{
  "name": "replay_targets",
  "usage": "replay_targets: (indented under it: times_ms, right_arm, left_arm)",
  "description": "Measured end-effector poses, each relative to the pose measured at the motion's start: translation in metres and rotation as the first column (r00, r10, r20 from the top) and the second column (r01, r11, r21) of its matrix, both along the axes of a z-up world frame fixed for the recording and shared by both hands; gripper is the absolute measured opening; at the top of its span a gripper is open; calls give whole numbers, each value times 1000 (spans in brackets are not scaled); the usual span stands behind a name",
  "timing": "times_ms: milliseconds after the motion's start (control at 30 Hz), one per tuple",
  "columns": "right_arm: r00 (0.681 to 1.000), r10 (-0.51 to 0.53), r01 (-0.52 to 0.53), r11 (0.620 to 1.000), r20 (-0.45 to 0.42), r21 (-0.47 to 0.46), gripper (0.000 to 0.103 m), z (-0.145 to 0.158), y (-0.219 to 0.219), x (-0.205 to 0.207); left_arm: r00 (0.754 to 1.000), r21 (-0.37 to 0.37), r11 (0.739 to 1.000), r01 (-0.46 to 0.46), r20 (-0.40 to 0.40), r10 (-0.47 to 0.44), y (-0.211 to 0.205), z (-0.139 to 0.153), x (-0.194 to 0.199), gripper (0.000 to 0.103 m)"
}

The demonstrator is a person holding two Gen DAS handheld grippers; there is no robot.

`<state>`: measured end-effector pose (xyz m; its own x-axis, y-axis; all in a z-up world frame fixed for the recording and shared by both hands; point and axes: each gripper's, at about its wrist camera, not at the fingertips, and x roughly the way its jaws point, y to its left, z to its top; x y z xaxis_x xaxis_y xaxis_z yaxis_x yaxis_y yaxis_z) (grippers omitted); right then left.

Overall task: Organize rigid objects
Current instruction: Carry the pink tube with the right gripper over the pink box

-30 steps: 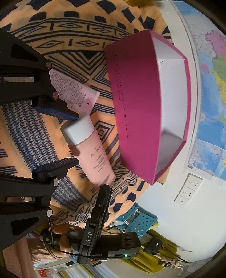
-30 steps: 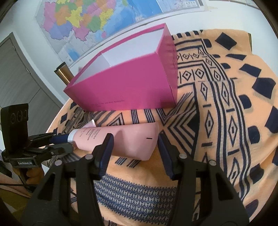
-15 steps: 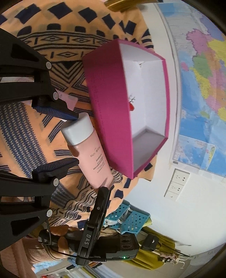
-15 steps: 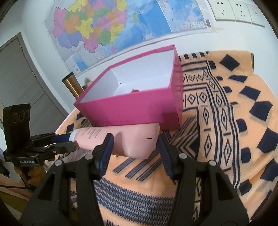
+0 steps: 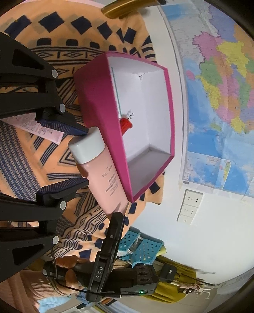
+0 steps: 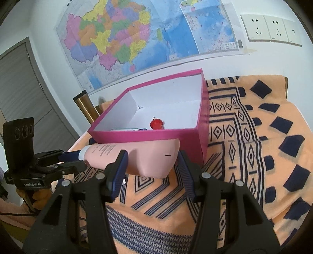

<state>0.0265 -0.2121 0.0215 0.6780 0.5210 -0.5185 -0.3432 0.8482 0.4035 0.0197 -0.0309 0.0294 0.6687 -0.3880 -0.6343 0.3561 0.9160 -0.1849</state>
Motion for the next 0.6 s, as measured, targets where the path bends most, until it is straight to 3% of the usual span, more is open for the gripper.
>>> replay_targets:
  times_ms: [600]
  right_arm:
    - [999,5,-5,1000,34,-5,55,17,1,16]
  left_arm:
    - [998,40,999,-16,58,14,0,15,13,45]
